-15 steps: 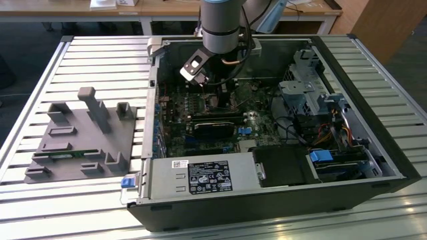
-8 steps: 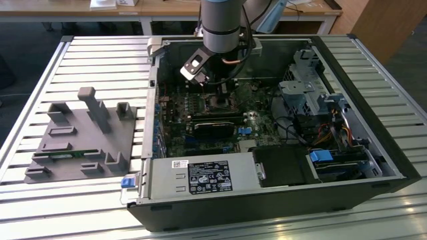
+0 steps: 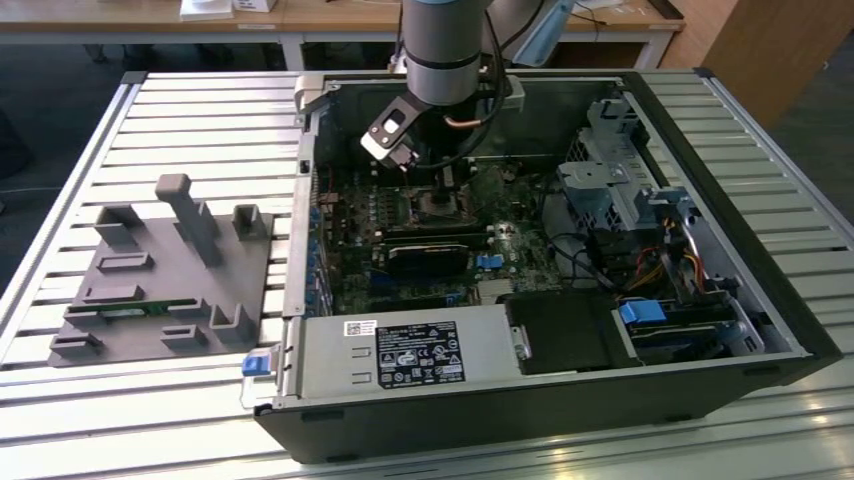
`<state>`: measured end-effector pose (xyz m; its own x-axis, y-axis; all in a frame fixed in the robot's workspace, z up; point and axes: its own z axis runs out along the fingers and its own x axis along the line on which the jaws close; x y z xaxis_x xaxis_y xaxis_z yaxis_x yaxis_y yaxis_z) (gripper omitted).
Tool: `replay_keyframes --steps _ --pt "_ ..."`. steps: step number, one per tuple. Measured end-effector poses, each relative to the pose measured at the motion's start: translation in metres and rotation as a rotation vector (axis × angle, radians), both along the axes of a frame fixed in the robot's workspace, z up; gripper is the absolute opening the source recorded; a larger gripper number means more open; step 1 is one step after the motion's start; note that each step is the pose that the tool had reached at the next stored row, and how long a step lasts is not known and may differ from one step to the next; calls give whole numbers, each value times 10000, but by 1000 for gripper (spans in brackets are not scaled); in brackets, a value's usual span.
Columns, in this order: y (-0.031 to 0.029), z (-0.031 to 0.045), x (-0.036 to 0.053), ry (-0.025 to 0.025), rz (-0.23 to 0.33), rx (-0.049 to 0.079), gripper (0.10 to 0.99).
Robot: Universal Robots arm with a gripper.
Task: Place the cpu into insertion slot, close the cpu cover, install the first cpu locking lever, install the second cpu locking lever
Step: 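Place the cpu into insertion slot, then close the cpu cover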
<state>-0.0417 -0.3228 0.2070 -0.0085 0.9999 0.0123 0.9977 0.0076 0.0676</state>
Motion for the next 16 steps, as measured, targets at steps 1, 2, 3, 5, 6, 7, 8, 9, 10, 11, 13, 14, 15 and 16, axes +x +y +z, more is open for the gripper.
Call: replay_keyframes --steps 1,2,3,5,6,7,8,9,10,11,13,14,15,16 --pt "0 0 0 0 -3 -1 106" --pt "0 1 0 0 -5 0 106" --pt "0 12 2 13 -22 0 106" --pt "0 20 2 21 -25 -2 106" --pt "0 22 2 21 -25 -2 106" --pt "0 24 2 22 -25 -3 106" --pt "0 27 2 22 -26 -2 106" --pt "0 30 2 22 -26 -1 106" --pt "0 33 2 22 -27 -1 106" --pt "0 36 2 22 -28 -1 106" --pt "0 43 2 22 -30 -1 106" --pt "0 46 2 22 -32 -1 106" --pt "0 49 2 22 -33 0 106" --pt "0 53 2 22 -35 0 106"
